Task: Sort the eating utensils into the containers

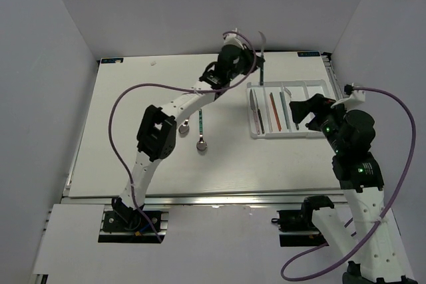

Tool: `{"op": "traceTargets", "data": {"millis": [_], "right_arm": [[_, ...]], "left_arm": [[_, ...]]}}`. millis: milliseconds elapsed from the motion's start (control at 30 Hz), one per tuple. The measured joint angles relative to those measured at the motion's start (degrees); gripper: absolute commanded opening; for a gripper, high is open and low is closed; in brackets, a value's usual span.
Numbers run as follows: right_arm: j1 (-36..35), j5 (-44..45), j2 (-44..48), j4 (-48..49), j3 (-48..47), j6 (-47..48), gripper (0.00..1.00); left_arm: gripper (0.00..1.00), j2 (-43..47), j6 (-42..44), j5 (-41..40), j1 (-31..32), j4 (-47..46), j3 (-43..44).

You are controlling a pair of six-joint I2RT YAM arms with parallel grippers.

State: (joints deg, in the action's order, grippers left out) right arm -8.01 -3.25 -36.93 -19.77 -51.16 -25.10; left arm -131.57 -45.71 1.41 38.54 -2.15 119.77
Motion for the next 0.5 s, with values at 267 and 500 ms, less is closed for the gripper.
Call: {"op": "traceTargets", "data": {"millis": [267, 500], "right_arm": [[0.0, 2.47, 2.6, -6.34, -3.85, 0.26, 0.89], [0.0, 3.93, 6.47, -10.34, -6.86, 1.66, 0.89]], "left_arm": [[0.0, -11.85, -9.2, -5.2, 10.56, -6.93, 6.75], [0.0, -17.73, -12.63, -9.38, 14.45, -10.49, 9.49]]}}
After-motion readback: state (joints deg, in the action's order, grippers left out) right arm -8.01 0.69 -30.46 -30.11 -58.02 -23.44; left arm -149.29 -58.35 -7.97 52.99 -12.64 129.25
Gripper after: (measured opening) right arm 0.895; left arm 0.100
